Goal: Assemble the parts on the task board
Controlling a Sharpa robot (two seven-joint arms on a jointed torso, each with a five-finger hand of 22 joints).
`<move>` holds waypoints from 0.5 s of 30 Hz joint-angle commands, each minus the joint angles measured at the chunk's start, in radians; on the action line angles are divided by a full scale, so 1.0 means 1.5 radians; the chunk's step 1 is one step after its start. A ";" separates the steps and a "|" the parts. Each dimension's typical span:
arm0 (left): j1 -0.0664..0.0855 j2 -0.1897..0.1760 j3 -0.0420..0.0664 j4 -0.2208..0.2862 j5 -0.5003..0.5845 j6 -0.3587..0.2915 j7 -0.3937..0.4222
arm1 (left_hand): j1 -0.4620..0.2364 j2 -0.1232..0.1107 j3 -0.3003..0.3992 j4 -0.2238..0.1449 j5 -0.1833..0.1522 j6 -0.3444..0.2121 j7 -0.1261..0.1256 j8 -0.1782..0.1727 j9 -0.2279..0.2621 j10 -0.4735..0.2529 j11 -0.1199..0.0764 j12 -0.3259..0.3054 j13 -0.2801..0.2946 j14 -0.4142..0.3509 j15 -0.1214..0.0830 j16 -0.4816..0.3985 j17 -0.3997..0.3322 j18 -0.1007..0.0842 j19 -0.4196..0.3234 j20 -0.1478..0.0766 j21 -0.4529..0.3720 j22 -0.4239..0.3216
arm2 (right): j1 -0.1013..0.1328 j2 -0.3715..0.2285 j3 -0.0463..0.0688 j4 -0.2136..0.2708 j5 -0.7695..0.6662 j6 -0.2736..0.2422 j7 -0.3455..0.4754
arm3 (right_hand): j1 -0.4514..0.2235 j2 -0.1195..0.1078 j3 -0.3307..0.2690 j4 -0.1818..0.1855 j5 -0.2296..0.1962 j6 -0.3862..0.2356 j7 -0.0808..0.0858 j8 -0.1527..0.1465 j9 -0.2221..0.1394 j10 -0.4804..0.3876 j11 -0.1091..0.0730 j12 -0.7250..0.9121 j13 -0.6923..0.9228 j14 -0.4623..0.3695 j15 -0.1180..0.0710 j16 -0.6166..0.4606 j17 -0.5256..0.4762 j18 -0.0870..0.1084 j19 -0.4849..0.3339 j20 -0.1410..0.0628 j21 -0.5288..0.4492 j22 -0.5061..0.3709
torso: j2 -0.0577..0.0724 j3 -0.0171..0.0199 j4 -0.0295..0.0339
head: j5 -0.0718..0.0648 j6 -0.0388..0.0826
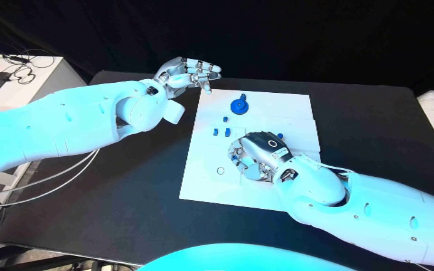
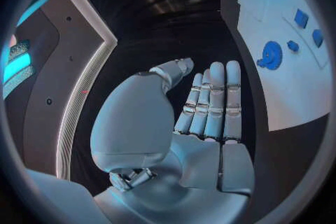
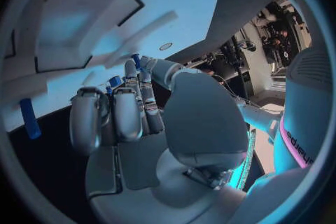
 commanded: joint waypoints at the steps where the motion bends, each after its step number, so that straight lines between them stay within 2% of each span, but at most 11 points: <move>1: 0.001 0.001 0.001 0.001 0.004 0.011 0.000 | -0.001 0.005 -0.003 0.001 0.000 0.004 -0.001 0.003 -0.001 -0.005 0.001 0.002 -0.001 -0.002 0.002 -0.002 -0.001 0.010 0.004 0.001 -0.004 -0.001 | -0.002 0.002 -0.001 0.000 0.007 0.010 0.018 | -0.004 -0.012 0.000 -0.002 -0.004 -0.010 0.004 -0.007 -0.002 0.001 -0.011 -0.010 0.000 0.018 0.008 -0.013 -0.013 0.007 -0.009 0.004 -0.016 0.015 | 0.000 -0.0003 -0.0002 | 0.000 0.001; 8: 0.001 0.001 0.001 0.002 0.004 0.013 -0.002 | -0.001 0.005 -0.003 0.001 0.000 0.004 -0.001 0.003 -0.001 -0.005 0.001 0.002 -0.001 -0.002 0.002 -0.003 -0.001 0.010 0.004 0.001 -0.005 -0.001 | -0.001 0.005 -0.001 -0.007 0.007 0.044 0.005 | -0.011 -0.021 0.005 -0.001 -0.008 -0.027 0.012 -0.023 -0.008 -0.036 0.000 -0.013 -0.006 -0.001 0.018 -0.039 -0.047 0.018 -0.034 0.014 -0.060 -0.022 | 0.000 -0.0004 0.0000 | -0.001 0.001; 15: 0.001 0.001 0.001 0.002 0.004 0.014 -0.004 | -0.001 0.005 -0.004 0.001 0.000 0.003 -0.001 0.004 -0.002 -0.006 0.001 0.002 -0.001 -0.003 0.002 -0.004 -0.002 0.009 0.004 0.001 -0.007 -0.003 | -0.001 0.007 -0.002 -0.011 0.007 0.056 -0.002 | -0.014 -0.027 0.006 -0.002 -0.009 -0.035 0.015 -0.031 -0.010 -0.059 0.006 -0.011 -0.011 -0.014 0.023 -0.052 -0.068 0.024 -0.050 0.019 -0.087 -0.043 | 0.000 -0.0005 0.0003 | -0.002 0.001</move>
